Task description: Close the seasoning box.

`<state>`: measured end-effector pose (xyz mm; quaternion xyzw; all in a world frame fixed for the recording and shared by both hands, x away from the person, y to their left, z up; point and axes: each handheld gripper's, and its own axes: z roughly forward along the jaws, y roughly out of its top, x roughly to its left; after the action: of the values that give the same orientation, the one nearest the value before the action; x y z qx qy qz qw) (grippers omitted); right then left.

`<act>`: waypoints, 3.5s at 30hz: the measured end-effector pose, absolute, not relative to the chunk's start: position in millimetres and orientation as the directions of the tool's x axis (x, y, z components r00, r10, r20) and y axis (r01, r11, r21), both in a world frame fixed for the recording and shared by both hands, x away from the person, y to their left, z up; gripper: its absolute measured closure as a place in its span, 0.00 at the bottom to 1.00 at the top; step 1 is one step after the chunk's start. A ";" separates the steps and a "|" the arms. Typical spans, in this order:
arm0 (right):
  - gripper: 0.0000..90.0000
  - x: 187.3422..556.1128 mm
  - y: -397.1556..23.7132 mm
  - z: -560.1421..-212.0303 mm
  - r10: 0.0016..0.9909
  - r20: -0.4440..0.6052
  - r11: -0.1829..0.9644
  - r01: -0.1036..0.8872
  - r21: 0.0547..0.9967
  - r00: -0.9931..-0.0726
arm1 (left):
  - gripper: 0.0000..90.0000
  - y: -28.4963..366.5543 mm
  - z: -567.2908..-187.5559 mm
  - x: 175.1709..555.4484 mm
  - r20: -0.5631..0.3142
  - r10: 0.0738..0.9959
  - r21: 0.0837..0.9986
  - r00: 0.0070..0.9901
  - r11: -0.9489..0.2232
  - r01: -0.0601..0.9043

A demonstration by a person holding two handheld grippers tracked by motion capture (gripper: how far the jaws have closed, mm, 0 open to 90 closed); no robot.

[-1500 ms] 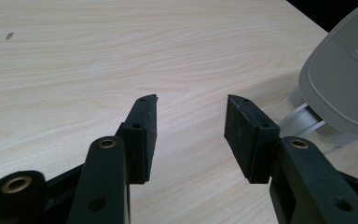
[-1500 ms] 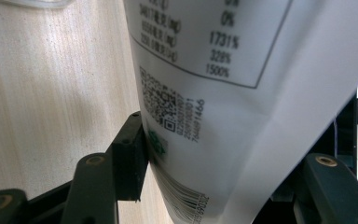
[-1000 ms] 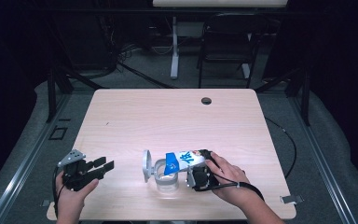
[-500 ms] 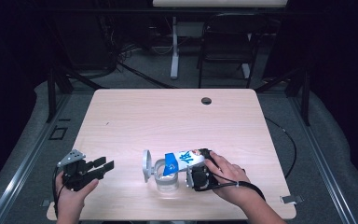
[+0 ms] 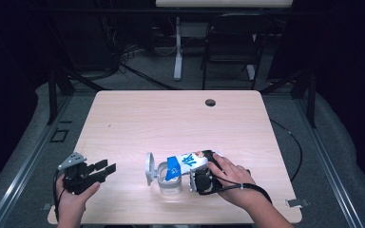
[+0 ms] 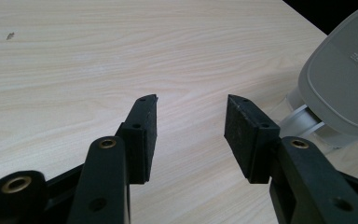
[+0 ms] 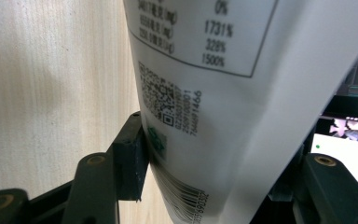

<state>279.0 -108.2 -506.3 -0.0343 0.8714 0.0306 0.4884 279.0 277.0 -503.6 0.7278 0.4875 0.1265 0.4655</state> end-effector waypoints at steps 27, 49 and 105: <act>0.49 278.2 -106.9 -505.7 -0.089 -0.872 0.992 -0.125 -0.033 -0.482 | 0.60 277.4 -503.8 279.2 -0.267 0.829 0.803 0.491 -0.090 0.590; 0.49 278.0 -106.2 -504.9 -0.112 -0.875 0.989 -0.134 -0.054 -0.472 | 0.60 278.3 -504.4 279.4 -0.269 0.831 0.802 0.487 -0.087 0.591; 0.49 277.8 -104.4 -503.3 -0.174 -0.884 0.980 -0.160 -0.114 -0.435 | 0.60 279.5 -506.4 279.7 -0.276 0.833 0.798 0.480 -0.080 0.597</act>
<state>277.8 -104.4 -503.3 -0.0986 0.8470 -0.0065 0.5224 279.7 279.5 -506.4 0.7238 0.4938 0.1266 0.4650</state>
